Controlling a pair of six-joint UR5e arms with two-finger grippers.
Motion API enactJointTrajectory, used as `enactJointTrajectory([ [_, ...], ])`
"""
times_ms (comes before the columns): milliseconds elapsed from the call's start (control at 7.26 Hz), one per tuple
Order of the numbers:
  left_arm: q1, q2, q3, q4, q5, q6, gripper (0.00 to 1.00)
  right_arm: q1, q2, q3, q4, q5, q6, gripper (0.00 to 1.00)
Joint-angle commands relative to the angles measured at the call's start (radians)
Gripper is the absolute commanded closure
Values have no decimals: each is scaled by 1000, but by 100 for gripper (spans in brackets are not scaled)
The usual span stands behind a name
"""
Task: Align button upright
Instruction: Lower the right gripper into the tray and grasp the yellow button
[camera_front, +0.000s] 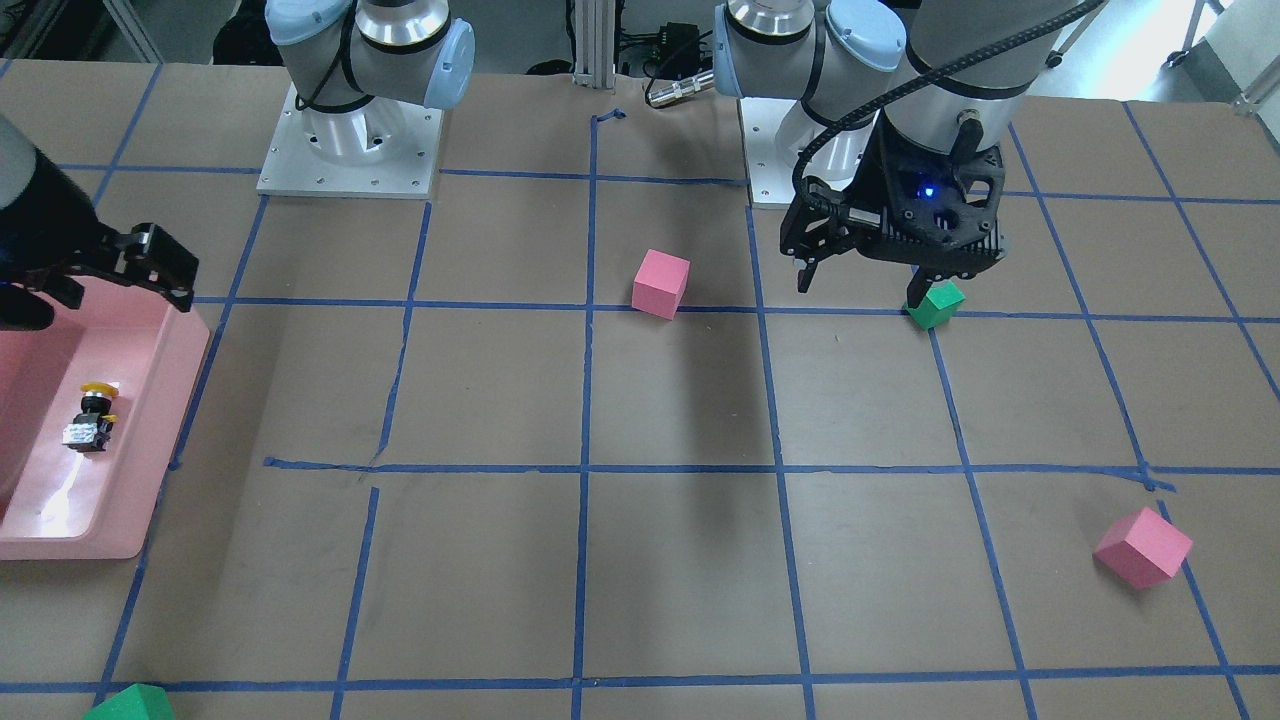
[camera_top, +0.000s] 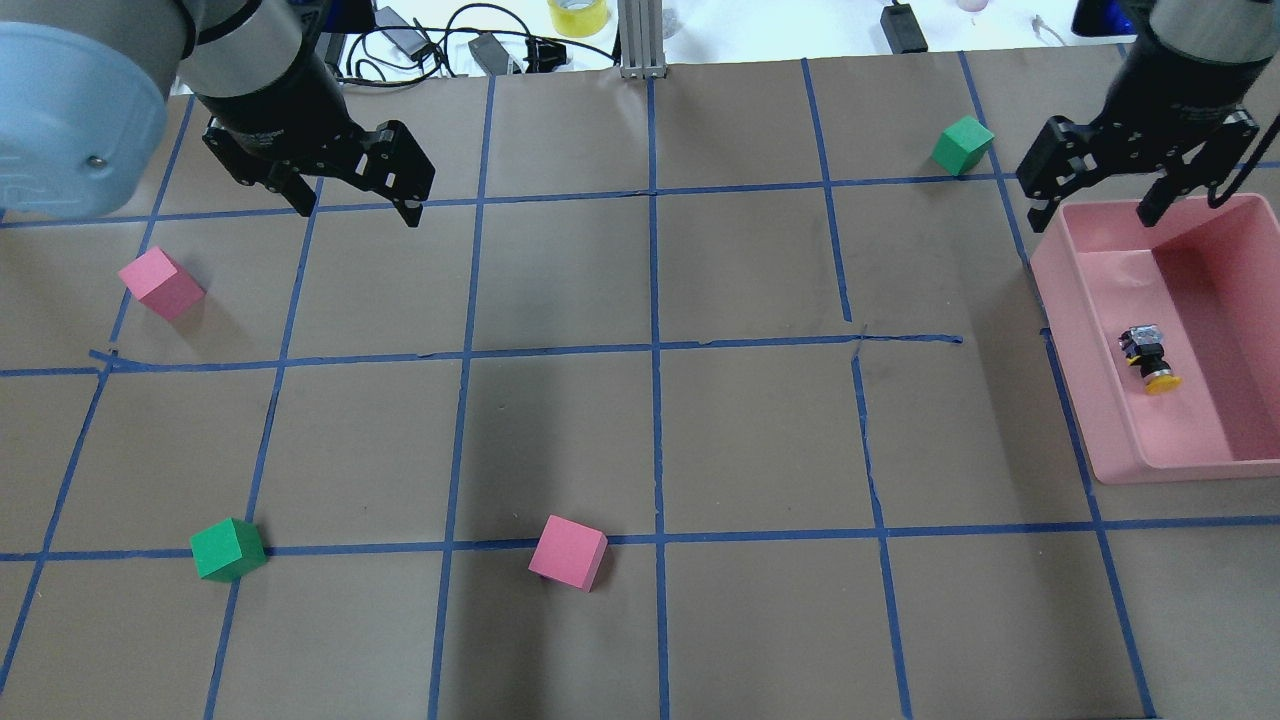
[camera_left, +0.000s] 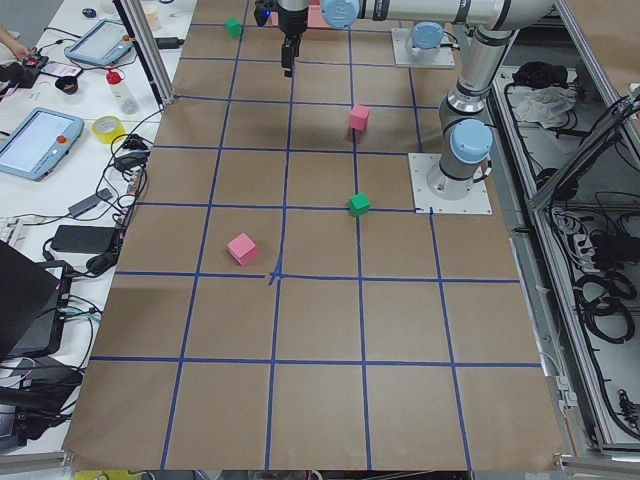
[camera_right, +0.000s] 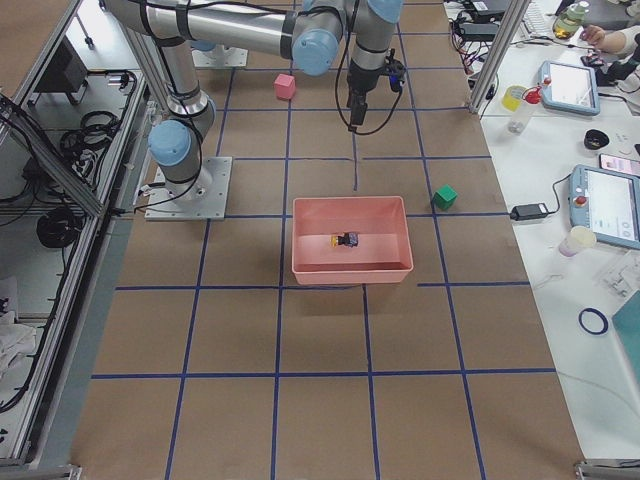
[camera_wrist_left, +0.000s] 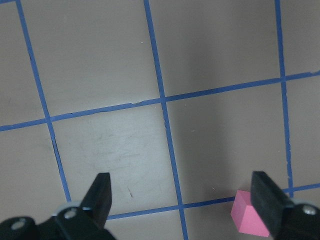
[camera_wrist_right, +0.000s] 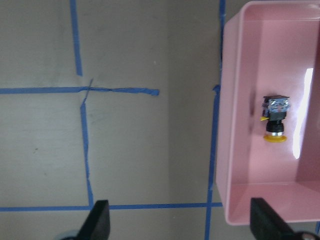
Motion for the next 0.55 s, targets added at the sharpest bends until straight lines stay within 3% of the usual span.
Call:
enactJointTrajectory([
  [0,0,0,0,0,0,0,0,-144,26,54,-161,1,-191,0],
  [138,0,0,0,0,0,0,0,-210,45,112,-306,11,-317,0],
  [413,0,0,0,0,0,0,0,-291,108,235,-490,11,-331,0],
])
